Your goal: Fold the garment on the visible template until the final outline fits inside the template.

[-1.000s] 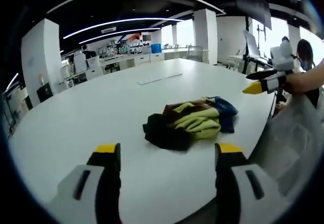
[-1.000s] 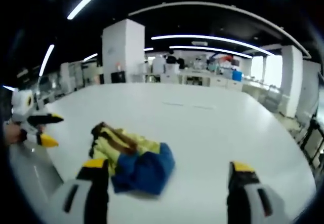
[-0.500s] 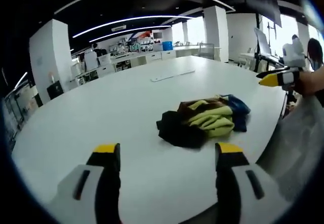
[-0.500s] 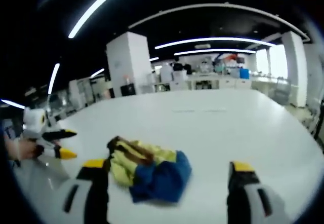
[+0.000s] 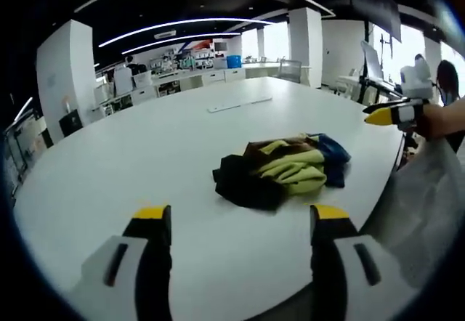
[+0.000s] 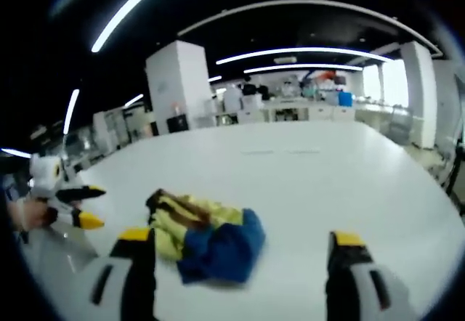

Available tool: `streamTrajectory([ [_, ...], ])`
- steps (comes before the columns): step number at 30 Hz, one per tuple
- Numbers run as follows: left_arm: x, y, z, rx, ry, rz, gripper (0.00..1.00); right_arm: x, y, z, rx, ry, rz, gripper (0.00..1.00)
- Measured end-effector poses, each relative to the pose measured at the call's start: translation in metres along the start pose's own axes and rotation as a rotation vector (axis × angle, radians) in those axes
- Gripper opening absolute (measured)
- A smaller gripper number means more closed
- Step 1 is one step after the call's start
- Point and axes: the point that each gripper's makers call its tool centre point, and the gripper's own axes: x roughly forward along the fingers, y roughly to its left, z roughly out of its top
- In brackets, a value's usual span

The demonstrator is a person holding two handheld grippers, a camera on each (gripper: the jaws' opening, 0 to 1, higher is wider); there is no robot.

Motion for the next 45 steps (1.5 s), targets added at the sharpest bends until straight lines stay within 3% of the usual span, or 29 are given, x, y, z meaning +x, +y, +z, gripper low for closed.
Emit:
streamTrajectory([
  [7,0.003,-0.009,-0.001,-0.001,0.008,-0.059,0.76,0.002,0.002,0.001,-0.056,0.011,-0.010,0.99],
  [19,0.002,-0.018,0.009,-0.092,-0.017,-0.162,0.78,0.002,-0.007,-0.003,-0.070,0.041,-0.042,0.96],
  [22,0.002,-0.007,0.008,-0.003,-0.002,-0.169,0.77,0.004,-0.008,-0.004,-0.081,0.052,-0.038,0.94],
  [24,0.004,0.003,0.013,-0.002,-0.013,-0.175,0.77,0.005,-0.006,-0.003,-0.081,0.049,-0.026,0.93],
  [26,0.009,0.017,0.016,0.015,-0.023,-0.182,0.75,0.004,-0.002,-0.015,-0.137,0.129,-0.007,0.91],
  [31,0.026,0.036,0.023,0.065,-0.032,-0.194,0.72,0.003,-0.009,-0.010,-0.142,0.128,0.004,0.90],
  [36,0.041,0.040,0.027,0.089,-0.042,-0.203,0.66,0.002,-0.018,-0.005,-0.120,0.143,0.028,0.70],
  [39,0.052,0.035,0.022,0.123,-0.024,-0.225,0.57,0.009,-0.016,-0.010,-0.106,0.163,0.072,0.64],
  [41,0.058,0.030,0.021,0.143,-0.013,-0.248,0.52,0.013,-0.010,-0.019,-0.124,0.217,0.121,0.57],
  [43,0.063,0.029,0.019,0.154,-0.015,-0.261,0.47,0.018,-0.002,-0.021,-0.137,0.226,0.157,0.45],
  [45,0.071,0.026,0.015,0.167,0.000,-0.275,0.41,0.024,0.006,-0.026,-0.149,0.248,0.186,0.40],
])
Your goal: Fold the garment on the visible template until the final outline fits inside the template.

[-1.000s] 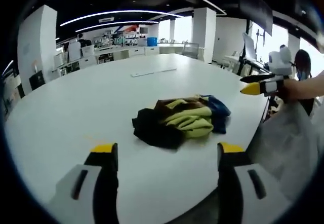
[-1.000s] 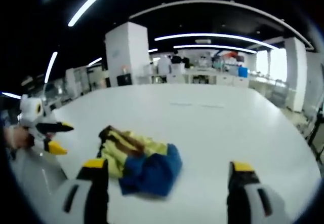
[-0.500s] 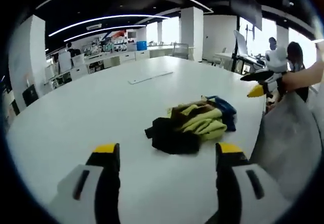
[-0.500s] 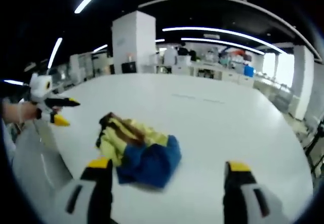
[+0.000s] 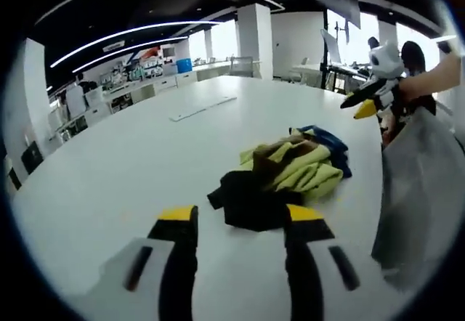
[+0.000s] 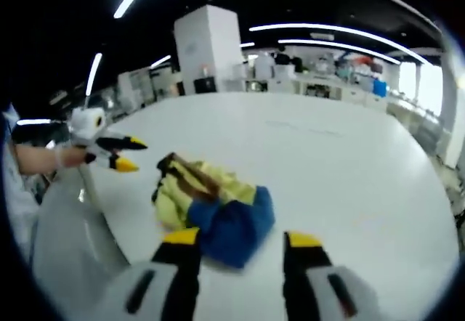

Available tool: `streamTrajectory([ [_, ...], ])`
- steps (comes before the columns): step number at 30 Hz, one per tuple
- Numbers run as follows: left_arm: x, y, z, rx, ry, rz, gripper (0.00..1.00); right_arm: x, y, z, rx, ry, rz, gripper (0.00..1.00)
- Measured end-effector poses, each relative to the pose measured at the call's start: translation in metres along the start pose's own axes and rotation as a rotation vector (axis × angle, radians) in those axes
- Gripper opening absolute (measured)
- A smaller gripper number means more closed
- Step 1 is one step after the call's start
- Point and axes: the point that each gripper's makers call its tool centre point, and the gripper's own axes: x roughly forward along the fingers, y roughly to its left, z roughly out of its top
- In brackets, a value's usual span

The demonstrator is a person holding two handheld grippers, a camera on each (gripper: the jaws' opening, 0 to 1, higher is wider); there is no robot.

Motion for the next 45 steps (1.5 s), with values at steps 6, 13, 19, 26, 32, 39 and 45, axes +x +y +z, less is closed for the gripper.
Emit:
streamTrajectory([
  [6,0.014,-0.006,-0.001,0.045,0.030,-0.031,0.28,0.022,0.025,-0.005,-0.020,0.058,0.102,0.21],
  [13,0.022,-0.008,-0.004,0.071,0.050,-0.055,0.20,0.040,0.040,-0.018,-0.024,0.116,0.157,0.11],
  [19,0.027,-0.009,-0.009,0.080,0.062,-0.065,0.18,0.045,0.051,-0.028,-0.020,0.150,0.173,0.02],
  [26,0.039,-0.013,-0.014,0.100,0.086,-0.073,0.13,0.045,0.051,-0.027,0.000,0.141,0.168,0.00],
  [32,0.039,-0.010,-0.013,0.073,0.081,-0.060,0.00,0.042,0.051,-0.025,0.000,0.127,0.159,0.00],
  [39,0.032,-0.006,-0.002,0.040,0.065,-0.064,0.00,0.028,0.037,-0.008,-0.016,0.083,0.134,0.00],
  [45,0.014,-0.001,0.036,-0.012,0.015,-0.062,0.00,0.009,0.017,0.023,0.031,0.010,0.120,0.00],
])
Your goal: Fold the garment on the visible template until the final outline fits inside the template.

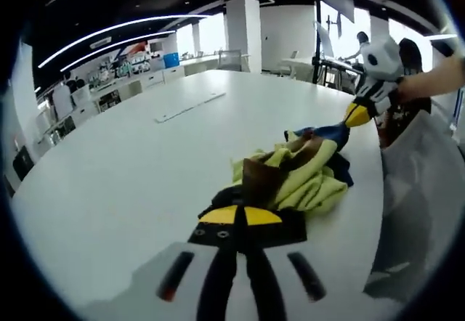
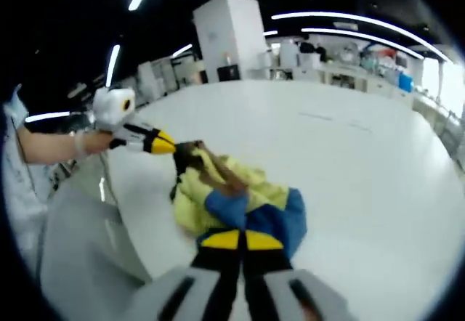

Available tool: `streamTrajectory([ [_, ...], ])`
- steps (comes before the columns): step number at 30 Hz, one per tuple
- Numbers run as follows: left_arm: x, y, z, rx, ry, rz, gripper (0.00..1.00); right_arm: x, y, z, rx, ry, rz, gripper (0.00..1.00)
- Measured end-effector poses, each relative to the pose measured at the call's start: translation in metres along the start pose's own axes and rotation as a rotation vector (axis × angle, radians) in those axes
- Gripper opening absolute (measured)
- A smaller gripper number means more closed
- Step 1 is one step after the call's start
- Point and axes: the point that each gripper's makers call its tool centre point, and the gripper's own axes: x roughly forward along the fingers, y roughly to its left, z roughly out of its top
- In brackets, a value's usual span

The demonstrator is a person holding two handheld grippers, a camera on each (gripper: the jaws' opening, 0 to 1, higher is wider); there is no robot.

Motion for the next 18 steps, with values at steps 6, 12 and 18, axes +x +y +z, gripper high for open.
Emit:
streamTrajectory([
  [6,-0.023,0.010,0.035,-0.005,-0.058,0.013,0.00,-0.023,-0.003,0.038,0.002,-0.081,0.001,0.00],
  [12,-0.044,0.014,0.065,-0.014,-0.115,0.032,0.00,-0.052,-0.002,0.081,-0.007,-0.171,0.007,0.00],
  [18,-0.064,0.006,0.093,-0.018,-0.177,0.027,0.00,-0.078,0.007,0.114,-0.005,-0.255,0.023,0.00],
])
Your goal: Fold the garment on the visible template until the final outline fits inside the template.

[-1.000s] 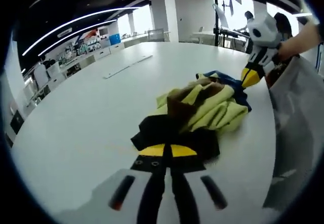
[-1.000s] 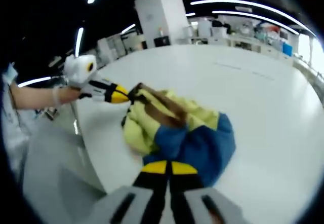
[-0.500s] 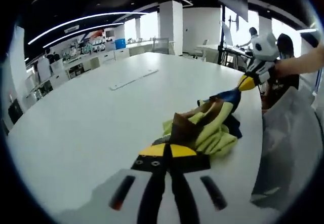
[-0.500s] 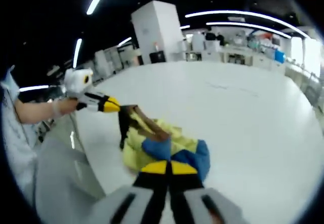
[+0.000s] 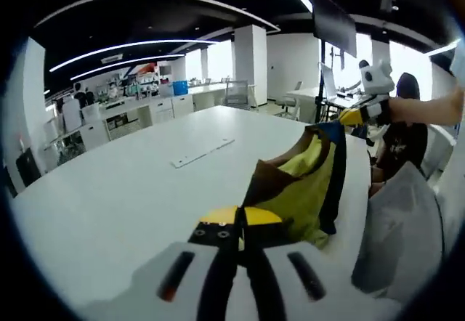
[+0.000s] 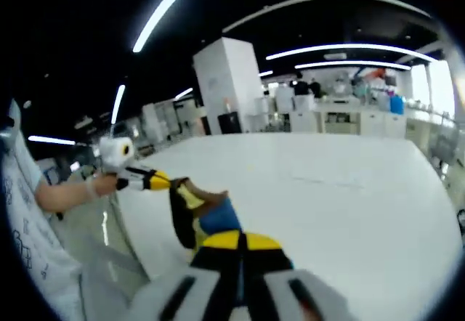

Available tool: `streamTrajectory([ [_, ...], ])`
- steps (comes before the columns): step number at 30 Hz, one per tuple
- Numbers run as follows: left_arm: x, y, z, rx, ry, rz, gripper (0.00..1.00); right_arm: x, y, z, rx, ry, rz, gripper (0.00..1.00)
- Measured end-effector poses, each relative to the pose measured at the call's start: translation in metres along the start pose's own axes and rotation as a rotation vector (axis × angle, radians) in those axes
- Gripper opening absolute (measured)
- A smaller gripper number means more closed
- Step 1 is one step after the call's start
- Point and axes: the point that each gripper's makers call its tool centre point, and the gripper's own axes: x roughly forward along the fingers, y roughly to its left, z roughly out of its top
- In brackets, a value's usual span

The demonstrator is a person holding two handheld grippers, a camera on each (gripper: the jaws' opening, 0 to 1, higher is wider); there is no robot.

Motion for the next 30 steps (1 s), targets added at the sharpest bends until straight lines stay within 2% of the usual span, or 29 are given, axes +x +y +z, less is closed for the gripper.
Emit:
streamTrajectory([
  [7,-0.019,0.000,0.031,0.012,-0.054,-0.003,0.00,-0.010,0.010,0.029,-0.005,-0.073,0.015,0.00],
  [9,-0.024,0.004,0.038,0.023,-0.067,-0.003,0.00,-0.011,0.009,0.037,-0.004,-0.089,0.020,0.00],
  [15,-0.030,0.032,0.076,0.013,-0.131,0.000,0.00,-0.008,0.012,0.078,-0.059,-0.152,0.040,0.00],
  [18,-0.022,0.048,0.080,0.038,-0.119,0.007,0.00,0.003,0.009,0.091,-0.073,-0.162,0.044,0.00],
  [22,-0.008,0.062,0.080,-0.002,-0.107,-0.012,0.00,0.022,-0.007,0.094,-0.071,-0.153,0.040,0.00],
  [25,0.007,0.077,0.074,-0.020,-0.079,-0.023,0.00,0.035,-0.018,0.093,-0.058,-0.142,0.033,0.00],
  [30,0.042,0.097,0.056,-0.064,-0.028,-0.040,0.00,0.068,-0.050,0.084,0.000,-0.105,0.012,0.00],
])
